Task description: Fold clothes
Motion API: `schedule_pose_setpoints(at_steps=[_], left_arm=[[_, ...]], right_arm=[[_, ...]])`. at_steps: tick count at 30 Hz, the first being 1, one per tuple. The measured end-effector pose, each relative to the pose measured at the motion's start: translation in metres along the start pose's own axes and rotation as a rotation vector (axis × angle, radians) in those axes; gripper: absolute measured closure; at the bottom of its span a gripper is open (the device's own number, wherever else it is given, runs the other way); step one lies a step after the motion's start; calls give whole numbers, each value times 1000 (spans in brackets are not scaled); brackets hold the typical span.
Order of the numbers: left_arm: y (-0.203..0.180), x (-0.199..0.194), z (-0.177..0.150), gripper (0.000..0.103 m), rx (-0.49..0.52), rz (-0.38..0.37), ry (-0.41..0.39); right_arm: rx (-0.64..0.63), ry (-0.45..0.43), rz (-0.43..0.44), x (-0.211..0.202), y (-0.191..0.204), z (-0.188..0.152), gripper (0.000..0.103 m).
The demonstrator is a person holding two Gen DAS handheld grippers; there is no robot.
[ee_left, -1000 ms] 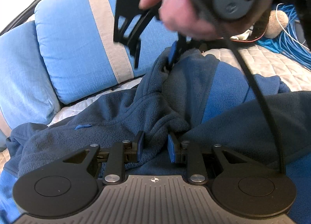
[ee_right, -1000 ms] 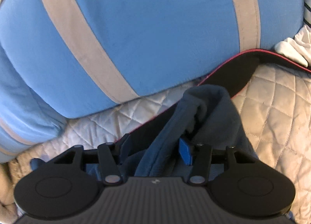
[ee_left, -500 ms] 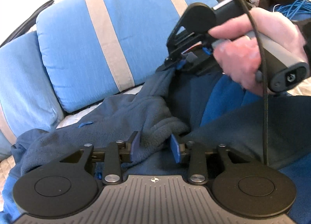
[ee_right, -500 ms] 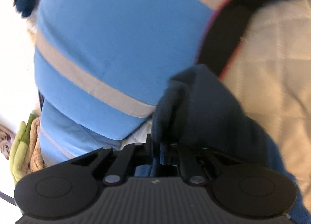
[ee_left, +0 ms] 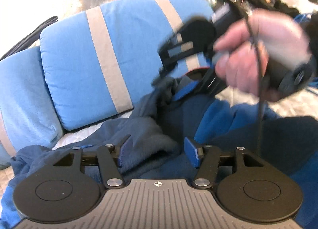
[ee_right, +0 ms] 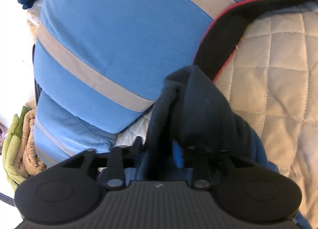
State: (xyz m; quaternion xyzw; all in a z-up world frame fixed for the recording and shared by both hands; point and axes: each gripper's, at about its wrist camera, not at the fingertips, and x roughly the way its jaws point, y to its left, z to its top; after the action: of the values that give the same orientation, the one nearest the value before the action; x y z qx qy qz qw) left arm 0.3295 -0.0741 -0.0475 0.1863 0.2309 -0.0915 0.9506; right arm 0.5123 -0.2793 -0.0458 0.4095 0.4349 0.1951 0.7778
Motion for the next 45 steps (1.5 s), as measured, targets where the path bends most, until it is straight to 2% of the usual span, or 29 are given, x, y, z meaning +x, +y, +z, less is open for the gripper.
schedule_pose_setpoints(at_steps=[2, 6, 11, 14, 20, 23, 25, 27, 29, 33, 36, 39, 40, 45], left_arm=[[1, 5, -2, 48, -7, 0, 31], [6, 14, -7, 48, -41, -33, 67], [11, 15, -8, 48, -67, -63, 80], [16, 20, -8, 48, -73, -81, 86], [19, 16, -7, 48, -61, -105, 107], [24, 11, -8, 48, -49, -125, 109], [29, 7, -9, 48, -54, -129, 112], [37, 4, -9, 48, -82, -115, 103], [47, -1, -8, 48, -142, -94, 81], [68, -15, -3, 48, -282, -46, -7], [80, -28, 0, 47, -326, 8, -77], [102, -40, -1, 47, -400, 101, -133], [113, -42, -2, 45, -437, 120, -134], [187, -28, -19, 43, -683, 127, 6]], right_arm=[[-37, 11, -52, -4, 17, -4, 30], [-142, 62, -194, 2, 58, -14, 29], [-217, 121, -326, 22, 99, -23, 30], [-252, 136, -370, 32, 106, -28, 29], [-197, 158, -357, 51, 105, -27, 31], [-178, 155, -363, 63, 102, -29, 48], [-159, 146, -360, 68, 97, -29, 56], [-138, 132, -358, 70, 91, -29, 79], [-119, 110, -350, 67, 83, -29, 93], [-89, 73, -252, 55, 65, -30, 95], [-23, 52, -73, 41, 41, -28, 95], [44, 29, 185, 29, 9, -25, 96], [65, 22, 263, 27, -2, -25, 96], [143, 14, 348, 37, -45, -36, 96]])
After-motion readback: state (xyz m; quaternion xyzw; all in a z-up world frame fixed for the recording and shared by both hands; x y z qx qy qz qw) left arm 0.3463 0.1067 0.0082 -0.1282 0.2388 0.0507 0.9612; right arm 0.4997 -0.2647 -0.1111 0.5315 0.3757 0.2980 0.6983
